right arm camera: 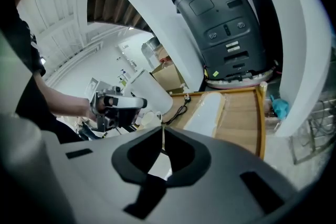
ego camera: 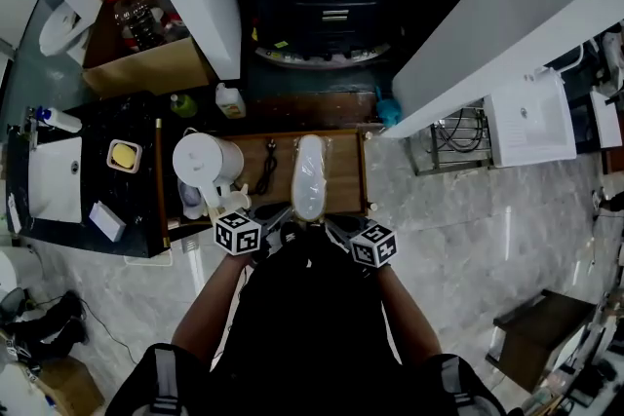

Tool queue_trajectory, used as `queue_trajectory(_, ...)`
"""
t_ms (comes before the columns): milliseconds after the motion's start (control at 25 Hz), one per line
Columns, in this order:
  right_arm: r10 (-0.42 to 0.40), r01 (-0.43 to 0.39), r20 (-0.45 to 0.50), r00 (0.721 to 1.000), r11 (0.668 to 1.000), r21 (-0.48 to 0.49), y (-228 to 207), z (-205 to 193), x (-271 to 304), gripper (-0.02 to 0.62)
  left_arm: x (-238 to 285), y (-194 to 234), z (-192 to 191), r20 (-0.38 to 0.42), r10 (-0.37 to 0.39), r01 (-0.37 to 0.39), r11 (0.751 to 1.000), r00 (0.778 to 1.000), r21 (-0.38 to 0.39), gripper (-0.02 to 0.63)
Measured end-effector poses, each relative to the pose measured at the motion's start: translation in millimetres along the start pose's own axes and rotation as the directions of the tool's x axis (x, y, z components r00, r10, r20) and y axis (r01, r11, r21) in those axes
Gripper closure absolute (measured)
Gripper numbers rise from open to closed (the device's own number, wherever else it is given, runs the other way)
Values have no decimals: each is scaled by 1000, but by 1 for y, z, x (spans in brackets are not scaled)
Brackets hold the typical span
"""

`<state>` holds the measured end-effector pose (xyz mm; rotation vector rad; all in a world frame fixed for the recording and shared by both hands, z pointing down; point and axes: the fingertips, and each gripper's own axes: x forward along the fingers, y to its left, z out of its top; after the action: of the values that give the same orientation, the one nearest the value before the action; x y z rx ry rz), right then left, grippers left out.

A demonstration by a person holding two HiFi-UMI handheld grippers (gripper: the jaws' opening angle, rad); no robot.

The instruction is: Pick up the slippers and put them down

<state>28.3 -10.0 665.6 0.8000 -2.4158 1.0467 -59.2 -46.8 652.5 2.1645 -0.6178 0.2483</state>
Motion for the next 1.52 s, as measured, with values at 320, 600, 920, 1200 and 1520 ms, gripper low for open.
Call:
queue_trajectory(320,16,-15,-50,999,1000,17,-19,-12,19,574,13,21,-17,-62,31,-33,999,998,-30,580)
queue_trajectory(600,-20,23,-80,997,999,41,-44,-27,34,525,32,41,-34,-129,43,-51,997,991,-57,500)
queue_trajectory(920,-4,16,-168,986,997,69,-57,-44,58,407,47,54,-56,-243,37,-56,996,969,-69,373)
queue_trajectory(1200,-25,45,-189,982,994,98,-74,-47,76,327,55,69,-69,-296,58,-89,992,953,-93,330)
queue_trajectory(1520,-6,52,-167,986,961,270,-91,-46,89,192,63,95,-78,-302,104,-158,974,948,-160,283)
